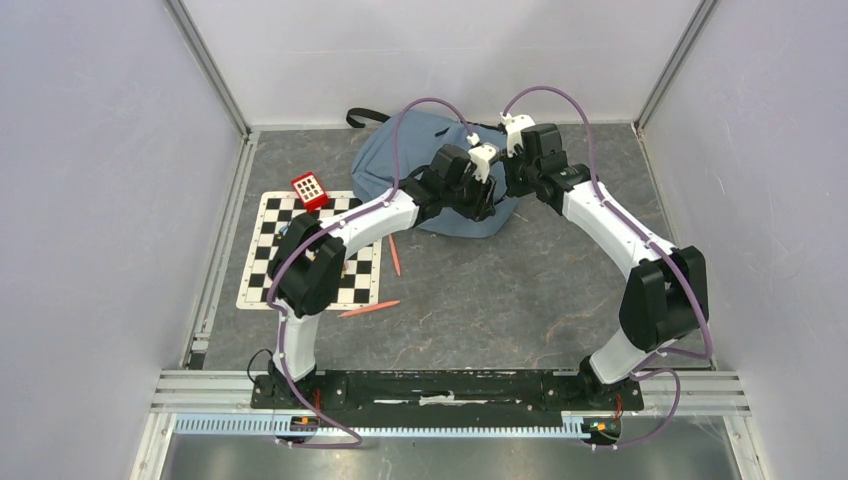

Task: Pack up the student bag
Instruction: Zip the student bag at the center of the board.

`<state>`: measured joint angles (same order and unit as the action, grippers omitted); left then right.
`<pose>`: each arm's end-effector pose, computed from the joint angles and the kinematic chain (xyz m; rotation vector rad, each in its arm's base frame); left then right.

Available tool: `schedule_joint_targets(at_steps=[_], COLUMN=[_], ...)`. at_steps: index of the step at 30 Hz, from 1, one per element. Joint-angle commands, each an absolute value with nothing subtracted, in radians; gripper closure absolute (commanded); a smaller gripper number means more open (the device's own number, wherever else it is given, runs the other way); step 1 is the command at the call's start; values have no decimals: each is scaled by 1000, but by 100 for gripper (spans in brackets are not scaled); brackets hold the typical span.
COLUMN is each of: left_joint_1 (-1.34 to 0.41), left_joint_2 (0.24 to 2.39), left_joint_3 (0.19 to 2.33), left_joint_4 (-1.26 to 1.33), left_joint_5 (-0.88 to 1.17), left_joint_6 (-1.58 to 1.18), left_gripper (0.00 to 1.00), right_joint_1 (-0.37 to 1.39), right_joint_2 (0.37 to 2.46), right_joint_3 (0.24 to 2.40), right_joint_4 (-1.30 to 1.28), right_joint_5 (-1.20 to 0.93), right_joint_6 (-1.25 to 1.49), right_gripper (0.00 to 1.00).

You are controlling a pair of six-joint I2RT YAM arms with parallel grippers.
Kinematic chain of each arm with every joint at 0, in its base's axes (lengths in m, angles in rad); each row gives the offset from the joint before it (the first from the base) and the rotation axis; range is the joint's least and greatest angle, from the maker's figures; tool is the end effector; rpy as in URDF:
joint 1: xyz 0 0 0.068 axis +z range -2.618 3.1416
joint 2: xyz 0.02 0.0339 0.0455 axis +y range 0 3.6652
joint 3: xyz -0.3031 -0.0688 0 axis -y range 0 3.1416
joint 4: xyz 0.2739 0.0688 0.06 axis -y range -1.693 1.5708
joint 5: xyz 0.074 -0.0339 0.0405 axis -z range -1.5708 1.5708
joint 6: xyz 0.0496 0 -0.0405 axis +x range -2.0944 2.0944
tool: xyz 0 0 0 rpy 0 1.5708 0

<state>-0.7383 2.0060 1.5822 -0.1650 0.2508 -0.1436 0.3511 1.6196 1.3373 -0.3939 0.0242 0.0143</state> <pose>0.3790 -0.3615 0.2626 0.8001 2.0960 -0.7660 0.3863 0.1402 0.3202 -0.3646 2.2225 0.1695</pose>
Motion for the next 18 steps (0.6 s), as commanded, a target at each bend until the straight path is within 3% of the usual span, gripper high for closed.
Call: schedule_joint_targets(at_steps=[1,10,18], left_joint_1=[-759,-765,-767], left_joint_2=[2014,1995,1925], left_joint_3=[1621,1587,1475], left_joint_4=[-199,-217,-226], left_joint_5=[211,186,174], left_joint_6=[-81,-72,-47], left_gripper=[59,98,98], right_joint_1=[344,344,329], right_joint_2=[1562,1559,1577], right_joint_3=[1329,1321,1343], right_joint_4=[-324,-314,-314], right_joint_5=[46,75,138], right_joint_6=[18,17,40], right_gripper=[100,100,100])
